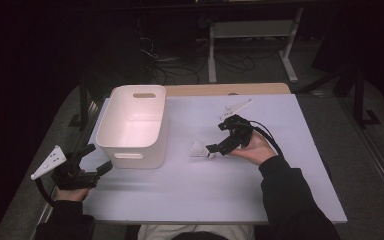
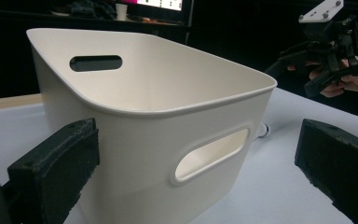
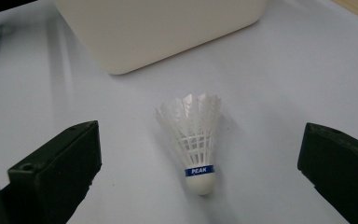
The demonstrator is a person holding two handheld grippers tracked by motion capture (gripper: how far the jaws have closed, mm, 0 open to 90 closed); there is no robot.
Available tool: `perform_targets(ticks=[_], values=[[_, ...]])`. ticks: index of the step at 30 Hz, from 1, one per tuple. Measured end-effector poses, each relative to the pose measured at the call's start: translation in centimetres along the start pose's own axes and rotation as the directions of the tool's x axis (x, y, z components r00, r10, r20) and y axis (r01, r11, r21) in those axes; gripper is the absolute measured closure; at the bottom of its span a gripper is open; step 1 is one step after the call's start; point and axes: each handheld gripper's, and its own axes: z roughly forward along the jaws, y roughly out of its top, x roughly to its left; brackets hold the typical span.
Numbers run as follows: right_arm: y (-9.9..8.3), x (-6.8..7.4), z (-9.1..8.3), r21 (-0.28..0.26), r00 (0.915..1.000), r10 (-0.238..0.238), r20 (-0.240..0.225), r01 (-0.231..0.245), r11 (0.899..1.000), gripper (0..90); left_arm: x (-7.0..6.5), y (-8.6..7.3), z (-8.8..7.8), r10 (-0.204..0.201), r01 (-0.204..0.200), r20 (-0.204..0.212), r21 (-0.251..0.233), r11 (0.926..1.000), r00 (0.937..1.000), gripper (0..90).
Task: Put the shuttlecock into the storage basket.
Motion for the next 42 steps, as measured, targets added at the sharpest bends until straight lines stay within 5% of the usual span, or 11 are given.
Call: perform_targets(ticks=[22,42], values=[[0.1,-1.6,-0.4,0.019,1.0000,0.003,0.008,-0.003,1.000,0.0,0.1,0.0,0.0,0.000,0.000,0.003,-0.001,1.0000,1.0000,0.0],[-1.0,-1.9,2.6,0.125,0.9992,-0.031,-0.024,0.034,0.992,0.0,0.1,0.0,0.0,0.000,0.000,0.004,-0.001,1.0000,1.0000,0.0]])
